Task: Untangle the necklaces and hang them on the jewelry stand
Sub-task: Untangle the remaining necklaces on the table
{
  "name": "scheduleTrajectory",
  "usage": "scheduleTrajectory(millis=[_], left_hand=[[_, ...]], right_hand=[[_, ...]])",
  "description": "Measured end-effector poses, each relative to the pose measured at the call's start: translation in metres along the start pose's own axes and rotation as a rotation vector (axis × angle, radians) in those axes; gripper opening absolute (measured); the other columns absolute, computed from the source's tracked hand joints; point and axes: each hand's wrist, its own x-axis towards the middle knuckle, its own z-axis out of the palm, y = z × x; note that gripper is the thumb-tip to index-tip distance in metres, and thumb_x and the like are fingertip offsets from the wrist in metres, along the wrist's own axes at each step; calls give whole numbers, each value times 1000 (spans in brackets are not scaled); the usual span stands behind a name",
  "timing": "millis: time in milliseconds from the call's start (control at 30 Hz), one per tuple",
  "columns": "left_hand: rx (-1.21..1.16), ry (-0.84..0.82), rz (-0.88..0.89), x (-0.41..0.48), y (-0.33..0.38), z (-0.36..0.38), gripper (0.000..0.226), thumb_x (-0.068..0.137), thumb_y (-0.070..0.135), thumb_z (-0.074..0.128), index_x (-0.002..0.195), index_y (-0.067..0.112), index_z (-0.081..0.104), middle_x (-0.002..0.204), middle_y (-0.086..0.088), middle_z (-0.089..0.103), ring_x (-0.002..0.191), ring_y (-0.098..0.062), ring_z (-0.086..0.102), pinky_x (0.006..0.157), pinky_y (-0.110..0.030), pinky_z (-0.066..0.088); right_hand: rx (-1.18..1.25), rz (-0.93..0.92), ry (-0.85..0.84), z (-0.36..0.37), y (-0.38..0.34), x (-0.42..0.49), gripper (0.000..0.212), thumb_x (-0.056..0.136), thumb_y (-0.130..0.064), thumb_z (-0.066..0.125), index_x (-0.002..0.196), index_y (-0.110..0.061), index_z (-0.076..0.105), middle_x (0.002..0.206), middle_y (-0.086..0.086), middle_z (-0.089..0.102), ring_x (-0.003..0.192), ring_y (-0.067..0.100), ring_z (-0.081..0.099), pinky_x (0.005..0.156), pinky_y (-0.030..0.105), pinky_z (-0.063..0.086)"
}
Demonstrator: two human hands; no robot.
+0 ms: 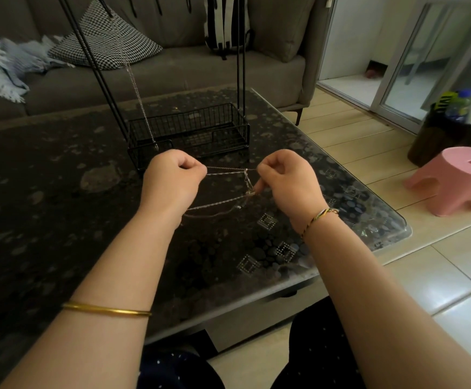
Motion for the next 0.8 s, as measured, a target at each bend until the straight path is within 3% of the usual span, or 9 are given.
scheduleTrajectory(millis=[167,267,333,467,633,800], left_hand=[[372,-15,113,3,-8,-2,8,93,23,60,86,20,60,86,1,60,81,-15,57,69,-34,43],[440,-28,109,7,-14,-5,10,94,16,58,85,21,59,88,-1,61,80,-18,58,66,-34,46],[314,-51,48,9,-16,-8,12,95,13,55,85,18,60,85,-3,62,77,-20,61,67,-36,52],[-199,-81,-314,11,-14,-15,13,100,11,49,99,10,61,85,-7,63,73,-16,63,64,-29,54],[-813,-162,-676,12,-11,-19,15,98,12,51,87,10,61,75,-1,60,71,-12,62,65,-34,54],[-863,-187,-721,13,-9,-18,16,94,21,59,80,12,60,51,5,41,48,-5,37,57,-24,46]], right_hand=[[75,51,-30,-2,-4,-4,10,100,-17,43,97,-12,51,70,6,68,27,1,37,32,12,28],[18,17,-3,-3,-3,-4,11,101,-17,39,97,-14,48,66,7,67,29,-2,41,35,10,29],[-41,-10,31,-3,-2,-3,11,101,-19,37,97,-18,47,63,4,67,40,-2,48,46,15,37],[-172,-40,72,-2,5,2,13,100,-20,35,98,-21,47,66,5,66,57,15,54,62,35,51],[-324,-28,53,4,7,4,13,99,-23,38,101,-19,50,84,7,66,79,26,63,75,45,54],[-375,-18,92,4,7,6,13,99,-22,39,99,-19,52,82,5,65,79,26,64,76,43,55]])
